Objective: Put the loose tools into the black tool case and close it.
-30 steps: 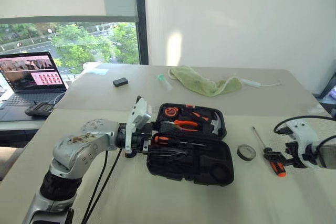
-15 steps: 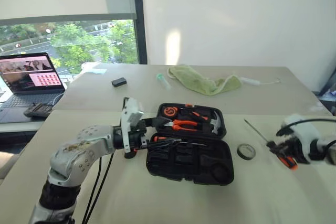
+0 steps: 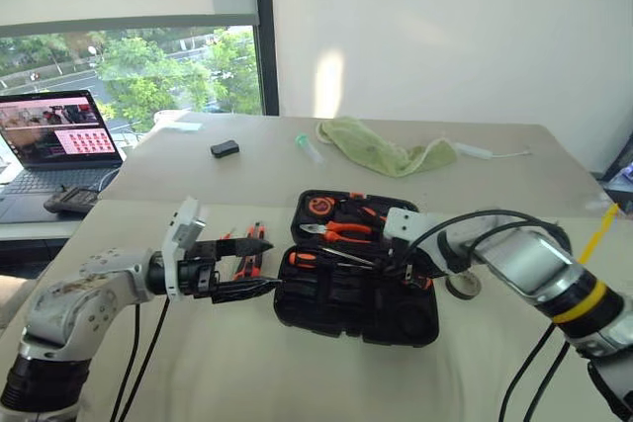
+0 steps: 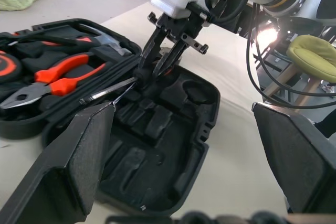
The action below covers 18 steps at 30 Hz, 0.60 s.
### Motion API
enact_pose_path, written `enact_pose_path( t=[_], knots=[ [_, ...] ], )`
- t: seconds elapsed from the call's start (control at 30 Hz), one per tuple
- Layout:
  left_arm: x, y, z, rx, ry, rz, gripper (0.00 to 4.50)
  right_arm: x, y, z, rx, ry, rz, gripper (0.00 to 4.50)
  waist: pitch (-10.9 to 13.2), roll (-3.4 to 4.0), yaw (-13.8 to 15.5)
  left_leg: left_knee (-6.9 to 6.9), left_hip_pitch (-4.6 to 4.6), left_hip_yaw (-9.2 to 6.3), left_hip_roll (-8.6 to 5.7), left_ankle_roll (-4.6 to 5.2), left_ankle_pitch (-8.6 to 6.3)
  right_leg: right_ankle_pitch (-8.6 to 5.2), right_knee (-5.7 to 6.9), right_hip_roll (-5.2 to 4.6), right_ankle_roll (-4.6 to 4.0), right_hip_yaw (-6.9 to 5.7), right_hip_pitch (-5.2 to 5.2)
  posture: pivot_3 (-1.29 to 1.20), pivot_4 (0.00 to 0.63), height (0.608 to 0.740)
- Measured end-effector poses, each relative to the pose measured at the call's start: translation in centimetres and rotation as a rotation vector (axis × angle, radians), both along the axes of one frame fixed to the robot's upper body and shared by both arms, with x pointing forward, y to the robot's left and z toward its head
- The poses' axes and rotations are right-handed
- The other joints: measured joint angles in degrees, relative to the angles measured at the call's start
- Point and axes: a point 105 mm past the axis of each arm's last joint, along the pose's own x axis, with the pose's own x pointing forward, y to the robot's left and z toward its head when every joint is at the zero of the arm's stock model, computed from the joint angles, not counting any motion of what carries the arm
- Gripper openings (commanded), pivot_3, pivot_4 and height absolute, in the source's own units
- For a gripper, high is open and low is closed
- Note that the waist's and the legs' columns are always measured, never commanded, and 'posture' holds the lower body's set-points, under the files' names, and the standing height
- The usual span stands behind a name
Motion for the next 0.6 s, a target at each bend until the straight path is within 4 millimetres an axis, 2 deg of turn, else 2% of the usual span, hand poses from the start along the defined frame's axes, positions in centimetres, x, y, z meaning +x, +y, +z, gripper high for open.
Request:
enact_pose_path(
  t=[0.2,0.3,0.6],
  knots=[
    [-0.5,0.1,-0.9,0.006,0.016,0.018,4.5,-0.4,0.9,-0.1,-0.014,0.011,0.062,0.64,0.0,0.0,-0.24,-0.12,0.04,0.03,0.03,0.03,-0.03,0.0,-0.06,0.04,0.02,-0.02,0.0,0.0,0.15,0.74],
    [-0.6,0.1,-1.0,0.008,0.012,0.02,4.5,-1.1,1.3,-0.5,-0.017,0.047,0.105,0.64,0.0,0.0,-0.24,-0.08,0.09,0.02,0.03,-0.02,0.0,-0.01,-0.06,0.04,0.01,0.0,-0.01,0.0,0.15,0.74],
    [-0.6,0.2,-0.8,0.007,-0.01,0.034,4.5,-1.7,1.8,-0.1,-0.017,0.056,0.142,0.64,0.0,0.0,-0.21,-0.01,0.17,0.02,0.03,-0.05,0.02,0.01,0.04,0.02,-0.03,0.02,0.0,0.0,0.15,0.74]
  ],
)
